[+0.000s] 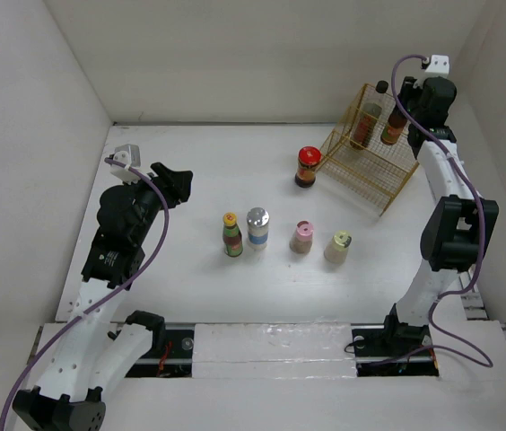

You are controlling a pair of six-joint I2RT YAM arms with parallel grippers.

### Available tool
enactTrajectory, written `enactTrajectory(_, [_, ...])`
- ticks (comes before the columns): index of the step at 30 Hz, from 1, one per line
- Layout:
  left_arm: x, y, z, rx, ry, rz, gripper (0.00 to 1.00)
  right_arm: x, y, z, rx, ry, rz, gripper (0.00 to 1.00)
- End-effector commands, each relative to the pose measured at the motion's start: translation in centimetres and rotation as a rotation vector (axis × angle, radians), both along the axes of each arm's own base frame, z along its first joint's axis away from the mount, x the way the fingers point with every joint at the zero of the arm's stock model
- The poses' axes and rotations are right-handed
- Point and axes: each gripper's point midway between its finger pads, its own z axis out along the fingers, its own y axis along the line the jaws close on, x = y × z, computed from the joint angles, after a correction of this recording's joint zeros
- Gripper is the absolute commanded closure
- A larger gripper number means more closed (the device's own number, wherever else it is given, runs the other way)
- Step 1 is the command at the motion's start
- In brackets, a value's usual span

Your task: Organize the condiment bottles

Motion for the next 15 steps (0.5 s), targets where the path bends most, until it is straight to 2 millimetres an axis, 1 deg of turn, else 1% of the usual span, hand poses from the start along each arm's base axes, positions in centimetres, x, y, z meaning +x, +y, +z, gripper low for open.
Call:
enactTrajectory(1, [0.0, 0.0, 1.0, -0.006, -0.043, -0.003, 0.47, -0.1, -0.2, 5.0, 0.005, -0.193, -0.014, 0.94])
enactTrajectory(2, [0.1, 0.2, 1.0, -0.006, -0.043, 0.006, 0.47, 0.2, -0.2, 3.9, 0.007, -0.173, -0.014, 0.94])
enactTrajectory(3, [0.1, 0.2, 1.0, -0.006, -0.043, 0.006, 0.47, 0.2, -0.2, 4.2, 0.006, -0.183, -0.014, 0.94])
enactTrajectory(4, [0.1, 0.2, 1.0, -0.006, -0.043, 0.006, 0.47, 0.5, -0.2, 2.9, 0.020, -0.161, -0.015, 0.94])
enactTrajectory(6, [-0.1, 0.2, 1.3, -0.008, -0.052, 0.006, 0.47, 0.7, -0.2, 1.7, 0.022, -0.142, -0.015, 0.93])
enactTrajectory(7, [-0.1, 0.2, 1.3, -0.008, -0.052, 0.006, 0.47, 0.6, -0.2, 0.9, 0.023, -0.127, -0.015, 0.90])
enactTrajectory(8, [0.1, 0.2, 1.0, -0.006, -0.043, 0.006, 0.47, 0.9, -0.3, 0.6, 0.023, -0.127, -0.015, 0.87])
enactTrajectory(9, [0.1, 0.2, 1.0, -0.006, -0.043, 0.006, 0.47, 1.1, -0.3, -0.7, 0.026, -0.104, -0.016, 0.85])
enactTrajectory(10, [0.0, 0.0, 1.0, -0.006, -0.043, -0.004, 0.47, 1.1, -0.2, -0.7, 0.035, -0.105, -0.016, 0.84])
enactTrajectory(11, [0.0, 0.0, 1.0, -0.006, -0.043, -0.005, 0.47, 1.3, -0.3, -1.7, 0.037, -0.085, -0.017, 0.82])
enactTrajectory(13, [0.0, 0.0, 1.0, -0.006, -0.043, -0.005, 0.47, 1.4, -0.2, -3.0, 0.049, -0.064, -0.018, 0.78])
enactTrajectory(14, [0.0, 0.0, 1.0, -0.006, -0.043, -0.005, 0.47, 1.3, -0.2, -3.5, 0.050, -0.054, -0.018, 0.74])
enactTrajectory(15, [0.0, 0.0, 1.0, -0.006, -0.043, -0.005, 0.47, 1.3, -0.2, -3.5, 0.050, -0.054, -0.018, 0.66])
